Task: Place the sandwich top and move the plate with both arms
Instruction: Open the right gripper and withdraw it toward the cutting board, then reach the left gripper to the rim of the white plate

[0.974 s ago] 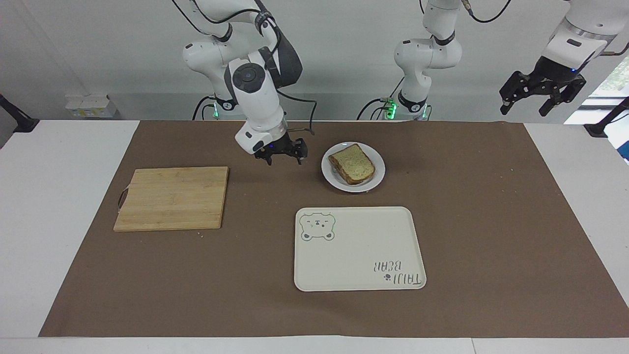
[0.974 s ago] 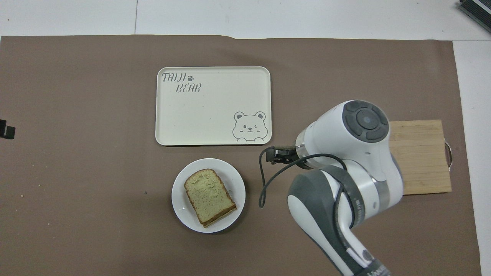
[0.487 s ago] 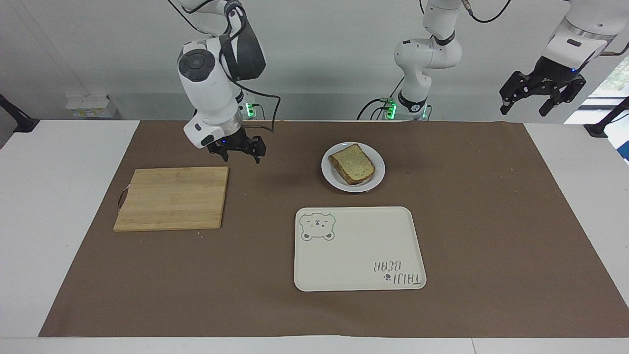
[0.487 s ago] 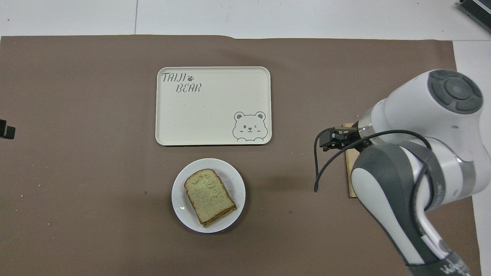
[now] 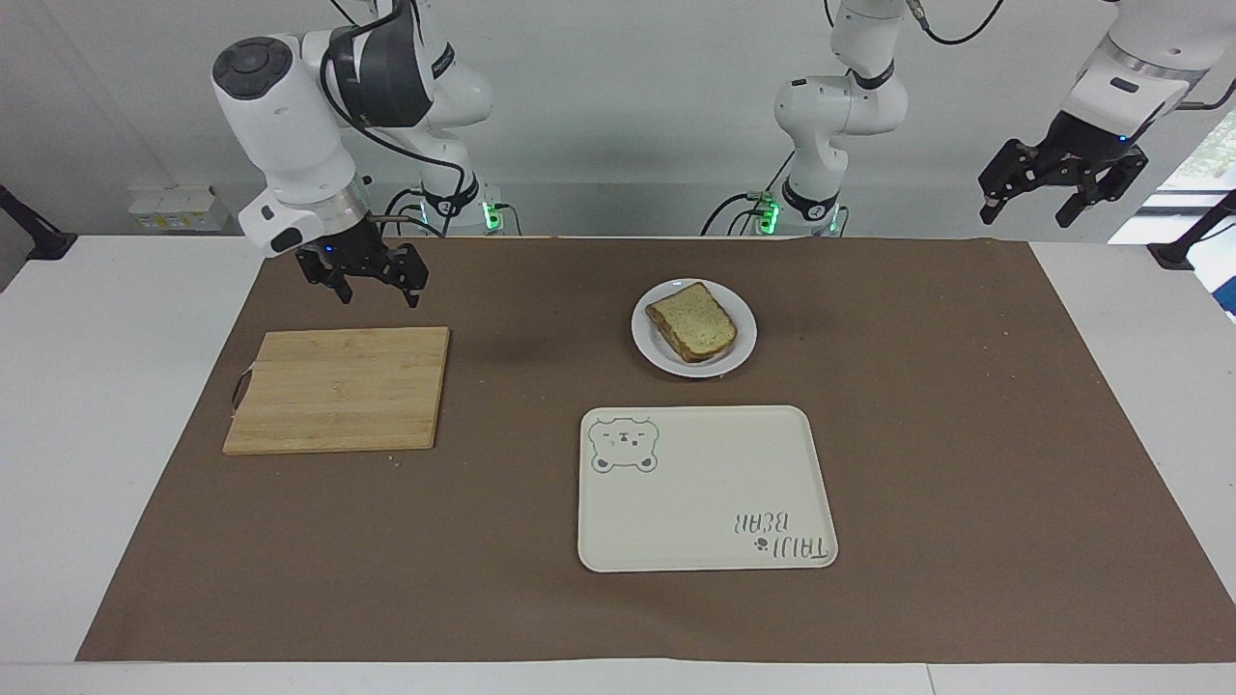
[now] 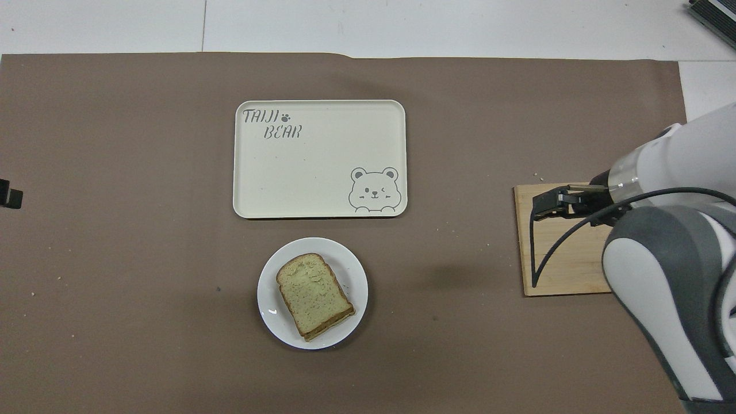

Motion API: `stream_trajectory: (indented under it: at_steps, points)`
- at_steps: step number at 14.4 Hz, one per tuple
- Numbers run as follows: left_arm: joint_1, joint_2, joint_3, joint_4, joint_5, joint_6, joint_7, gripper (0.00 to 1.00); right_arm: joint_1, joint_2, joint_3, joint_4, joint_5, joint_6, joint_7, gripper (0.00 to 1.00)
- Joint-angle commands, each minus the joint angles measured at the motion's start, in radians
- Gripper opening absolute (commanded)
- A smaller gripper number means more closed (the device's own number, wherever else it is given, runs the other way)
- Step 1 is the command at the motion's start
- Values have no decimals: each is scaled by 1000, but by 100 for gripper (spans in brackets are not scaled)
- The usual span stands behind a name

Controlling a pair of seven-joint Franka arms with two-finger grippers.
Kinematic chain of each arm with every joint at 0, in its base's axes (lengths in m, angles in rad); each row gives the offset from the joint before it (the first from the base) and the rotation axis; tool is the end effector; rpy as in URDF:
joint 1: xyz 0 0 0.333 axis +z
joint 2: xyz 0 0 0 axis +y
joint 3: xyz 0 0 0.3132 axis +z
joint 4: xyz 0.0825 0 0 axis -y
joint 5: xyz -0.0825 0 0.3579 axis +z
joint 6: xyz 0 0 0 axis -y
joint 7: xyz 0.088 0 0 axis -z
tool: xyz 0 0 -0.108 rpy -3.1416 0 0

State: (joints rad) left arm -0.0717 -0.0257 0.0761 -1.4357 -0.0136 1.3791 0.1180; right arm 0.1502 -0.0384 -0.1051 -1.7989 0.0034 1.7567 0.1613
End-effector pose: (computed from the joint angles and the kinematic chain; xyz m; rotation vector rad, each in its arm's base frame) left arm 0.4991 0.0012 0.6763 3.1188 -0.1812 -0.0468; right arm 0.5246 0.0231 0.5542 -3.1293 0.1829 0.0074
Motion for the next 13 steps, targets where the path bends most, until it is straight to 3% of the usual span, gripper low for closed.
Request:
stream_trajectory:
  at_steps: [1,3,7,13]
  points:
    - [-2,-26,-18,-23,8,-43,-18,100,-53,-18,10,55,-22,-26,-22,100]
    - [4,-89,-15,-138,-79,-8,-3,100,-58,-26,2,85,-25,-58,-25,100]
    - [-2,-252,-16,-513,-182,236,-8,100,-63,-26,-18,199,-31,-172,-71,100]
    - [-91,-292,-18,-862,-395,545,-1,100,-60,-77,-15,153,-17,-180,-78,100]
